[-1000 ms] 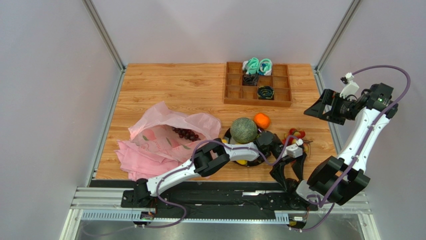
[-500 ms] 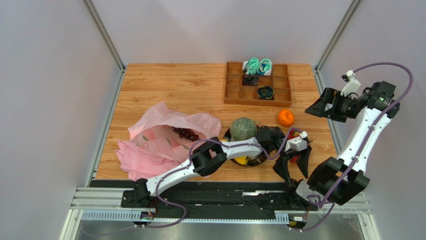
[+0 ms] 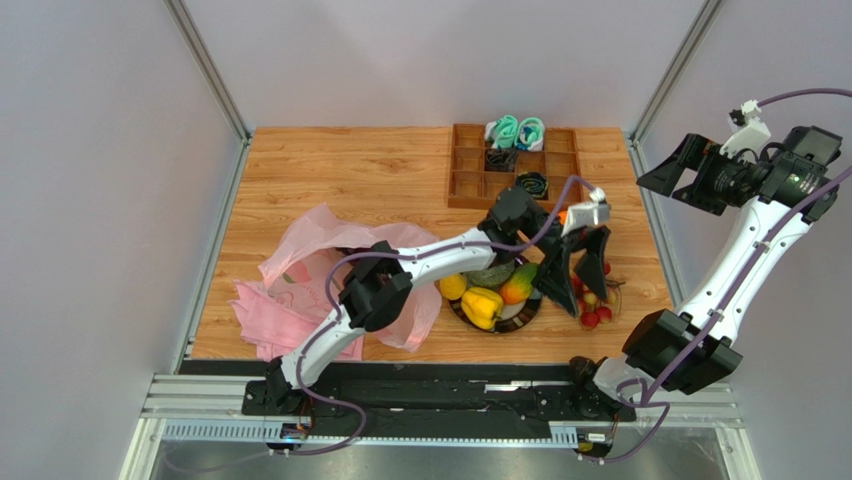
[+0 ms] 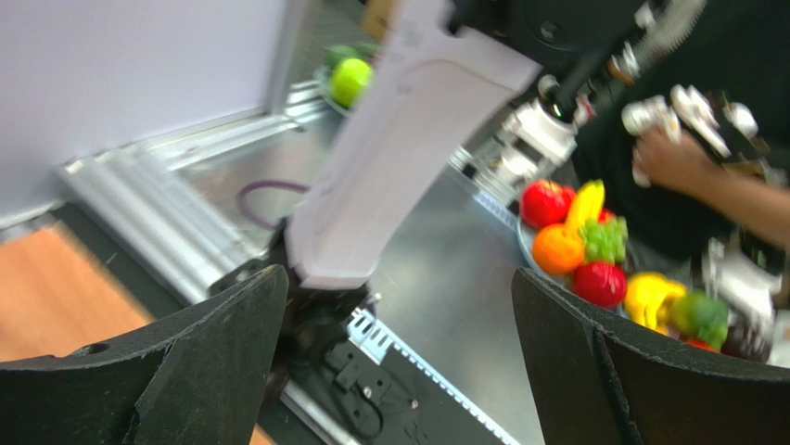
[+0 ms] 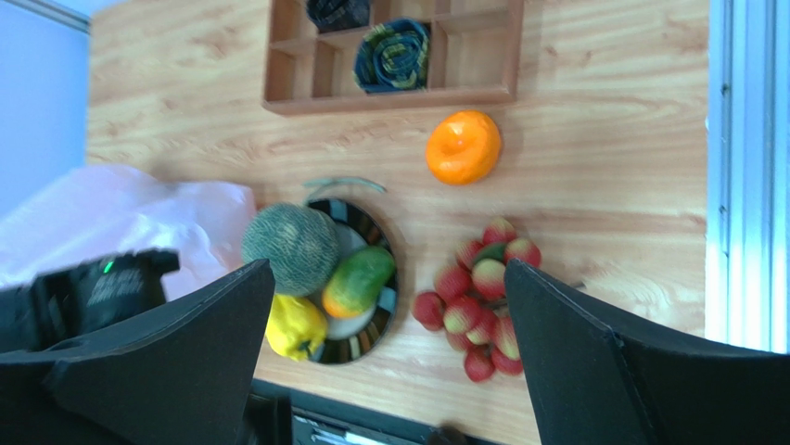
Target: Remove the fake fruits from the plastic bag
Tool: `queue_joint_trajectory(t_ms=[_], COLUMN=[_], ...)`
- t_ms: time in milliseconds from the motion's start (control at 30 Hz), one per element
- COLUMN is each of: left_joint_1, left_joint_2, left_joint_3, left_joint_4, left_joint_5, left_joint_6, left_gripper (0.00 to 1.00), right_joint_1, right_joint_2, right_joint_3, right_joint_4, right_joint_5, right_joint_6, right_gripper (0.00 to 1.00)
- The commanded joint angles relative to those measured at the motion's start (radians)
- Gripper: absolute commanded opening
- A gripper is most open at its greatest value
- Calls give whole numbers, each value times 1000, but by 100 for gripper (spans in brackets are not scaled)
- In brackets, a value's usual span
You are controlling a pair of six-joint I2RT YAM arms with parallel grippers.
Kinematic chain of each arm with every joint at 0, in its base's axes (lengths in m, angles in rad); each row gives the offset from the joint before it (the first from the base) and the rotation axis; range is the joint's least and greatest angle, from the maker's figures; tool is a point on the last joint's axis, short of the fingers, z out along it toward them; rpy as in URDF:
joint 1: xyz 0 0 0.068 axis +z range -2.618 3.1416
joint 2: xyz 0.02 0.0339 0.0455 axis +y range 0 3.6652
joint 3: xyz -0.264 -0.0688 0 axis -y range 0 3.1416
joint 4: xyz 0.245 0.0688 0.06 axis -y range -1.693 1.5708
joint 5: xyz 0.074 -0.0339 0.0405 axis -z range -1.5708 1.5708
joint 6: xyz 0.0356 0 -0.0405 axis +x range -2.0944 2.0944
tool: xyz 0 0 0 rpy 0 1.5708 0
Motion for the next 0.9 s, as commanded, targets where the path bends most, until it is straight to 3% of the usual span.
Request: queue_joint_trajectory(t_ms=[0,33,67,100,133,233,300,333,367,400,433,500,600,867], left_joint_1=[136,152,164,178,181,204,236,249,276,288,301,328,365,437], left_joint_2=[-98,-157,-185,-214,-271,-421,-510,-602,-650,-700,-789,-852,-937,-1119], left_joint_3=[34,43,87,107,127,92,-18,-66,-168,-223,-274,-362,-420,-638], left_joint_4=[-499,-796,-972,-1119,-1335,-1496,-1529,-1542,-1537,-1529,-1509,-1524,-1613,-1582], left_joint_5=[-175,-221,-283,-417,-493,-692,-789,-809,-831,-873,-887,-955,-1027,-1127], left_joint_6=[298,420,559,804,894,1029,1023,1016,1000,995,995,1019,1071,1209], left_gripper=[99,99,99,99,99,99,99,99,99,99,99,99,99,99], right_joint_1=[-3,-2,0,13,27,110,229,269,311,387,420,496,575,652], right_joint_2=[20,25,25,23,23,43,8,-51,-84,-113,-160,-194,-205,-65], right_joint_3=[103,110,115,115,112,43,-94,-253,-356,-439,-578,-668,-753,-890], right_joint_4=[44,6,-17,-42,-112,-331,-332,-332,-330,-329,-323,-319,-330,-316], right_joint_5=[-59,-48,-34,17,48,174,383,436,485,559,579,579,524,472], right_joint_6=[84,-3,-68,-130,-281,-547,-640,-713,-889,-960,-1010,-1092,-1049,-920], right_gripper=[100,100,100,100,100,100,100,100,100,100,100,100,100,98])
